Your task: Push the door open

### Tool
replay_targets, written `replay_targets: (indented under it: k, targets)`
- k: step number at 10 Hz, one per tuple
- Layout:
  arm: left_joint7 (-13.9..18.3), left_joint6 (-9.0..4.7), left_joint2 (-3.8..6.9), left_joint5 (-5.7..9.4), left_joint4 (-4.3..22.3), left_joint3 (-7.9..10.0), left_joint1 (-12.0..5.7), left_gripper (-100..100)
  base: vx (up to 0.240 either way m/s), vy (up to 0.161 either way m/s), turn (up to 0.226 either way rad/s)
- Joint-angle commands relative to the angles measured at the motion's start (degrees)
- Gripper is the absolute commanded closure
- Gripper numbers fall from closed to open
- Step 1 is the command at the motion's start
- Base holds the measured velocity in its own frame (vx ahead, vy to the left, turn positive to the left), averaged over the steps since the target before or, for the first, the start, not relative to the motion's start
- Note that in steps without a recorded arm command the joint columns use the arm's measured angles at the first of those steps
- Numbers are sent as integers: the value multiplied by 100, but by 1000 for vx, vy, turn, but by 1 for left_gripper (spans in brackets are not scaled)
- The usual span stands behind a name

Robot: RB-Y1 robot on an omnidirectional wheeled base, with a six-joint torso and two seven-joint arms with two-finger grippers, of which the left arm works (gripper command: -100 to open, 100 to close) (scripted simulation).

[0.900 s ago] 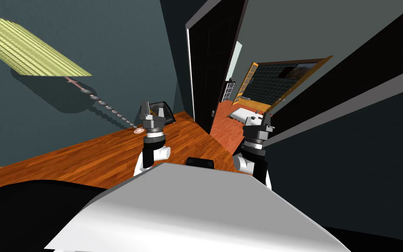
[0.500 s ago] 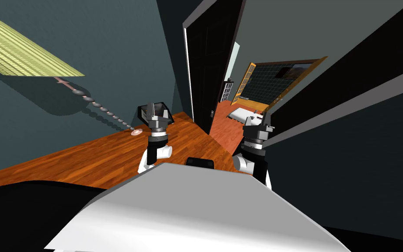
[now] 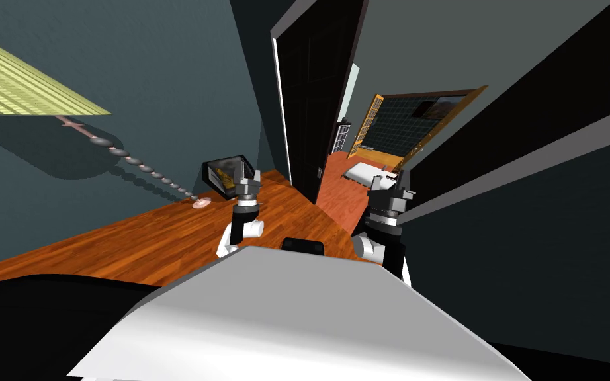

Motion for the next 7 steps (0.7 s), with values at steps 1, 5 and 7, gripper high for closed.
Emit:
replay_targets:
  k: [1,5,7]
  targets:
    - [-2,-40,43,1,217,-39,-86,-100,86,8,-64]
    - [6,-185,156,13,856,-126,-332,-100,85,9,-72]
    - [9,-226,182,17,1044,-151,-403,-100,63,6,-33]
